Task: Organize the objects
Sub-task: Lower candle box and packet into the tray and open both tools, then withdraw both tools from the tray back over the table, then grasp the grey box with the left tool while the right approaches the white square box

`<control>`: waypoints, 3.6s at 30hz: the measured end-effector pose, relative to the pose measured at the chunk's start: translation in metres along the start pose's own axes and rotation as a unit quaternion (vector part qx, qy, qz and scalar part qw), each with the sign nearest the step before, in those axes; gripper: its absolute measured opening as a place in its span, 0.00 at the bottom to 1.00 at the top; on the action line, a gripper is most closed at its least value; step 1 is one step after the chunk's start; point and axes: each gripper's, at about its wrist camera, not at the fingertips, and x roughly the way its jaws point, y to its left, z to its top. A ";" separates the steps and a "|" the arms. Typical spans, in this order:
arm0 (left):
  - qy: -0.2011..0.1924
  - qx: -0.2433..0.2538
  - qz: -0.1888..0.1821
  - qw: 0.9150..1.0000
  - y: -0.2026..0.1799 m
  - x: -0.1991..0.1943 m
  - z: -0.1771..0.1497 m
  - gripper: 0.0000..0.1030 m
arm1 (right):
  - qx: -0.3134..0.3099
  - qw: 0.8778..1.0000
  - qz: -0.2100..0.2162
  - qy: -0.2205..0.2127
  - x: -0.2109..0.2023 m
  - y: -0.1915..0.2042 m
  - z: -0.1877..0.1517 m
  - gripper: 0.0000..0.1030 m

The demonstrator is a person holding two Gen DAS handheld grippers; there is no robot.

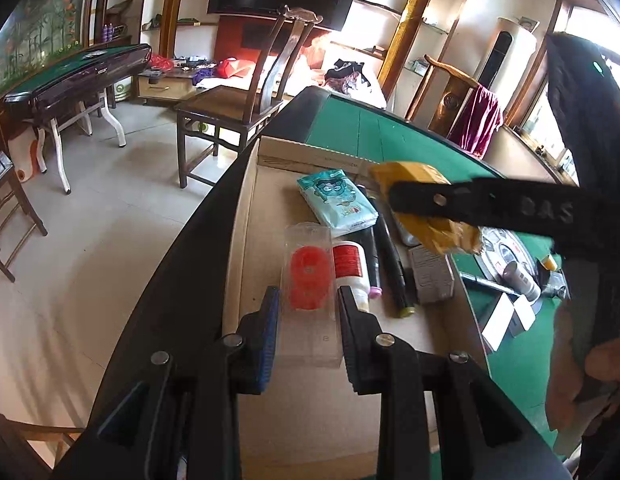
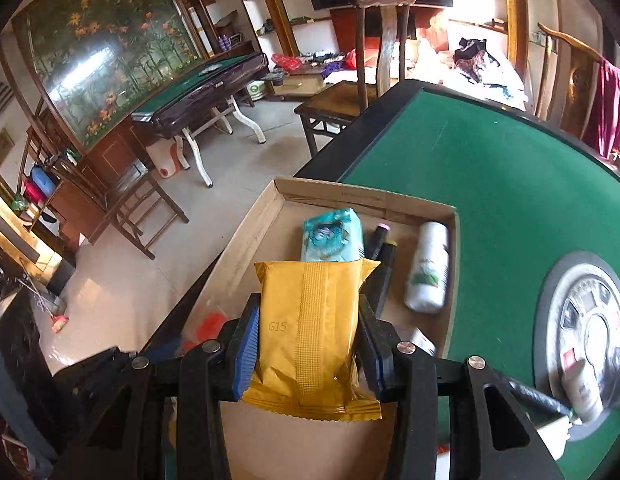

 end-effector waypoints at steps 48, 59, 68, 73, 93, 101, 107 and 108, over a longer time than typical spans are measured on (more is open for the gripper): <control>-0.004 -0.023 -0.015 1.000 0.020 0.014 -0.005 0.34 | -0.005 0.999 -0.006 0.037 0.101 0.017 0.061 0.72; -0.127 0.045 -0.001 0.991 -0.003 -0.005 -0.012 0.60 | 0.033 0.996 0.066 -0.057 -0.035 -0.031 -0.038 0.83; -0.090 0.039 0.050 0.994 0.002 -0.005 -0.027 0.60 | 0.096 0.993 0.020 -0.066 -0.102 -0.118 -0.116 0.83; -0.088 0.058 0.055 0.993 -0.005 -0.021 -0.043 0.60 | 0.123 0.990 0.023 -0.062 -0.115 -0.154 -0.139 0.83; 0.060 0.252 -0.069 0.963 -0.207 0.025 -0.044 0.85 | 0.283 0.948 0.081 -0.119 -0.139 -0.282 -0.193 0.85; 0.105 0.262 -0.035 0.959 -0.228 0.070 -0.043 0.84 | 0.290 0.944 0.100 -0.125 -0.143 -0.283 -0.192 0.86; 0.158 0.236 -0.012 0.959 -0.234 0.093 -0.047 0.27 | 0.289 0.944 0.104 -0.122 -0.141 -0.282 -0.193 0.86; 0.168 0.229 -0.010 0.959 -0.235 0.096 -0.052 0.25 | 0.289 0.944 0.104 -0.122 -0.140 -0.282 -0.193 0.86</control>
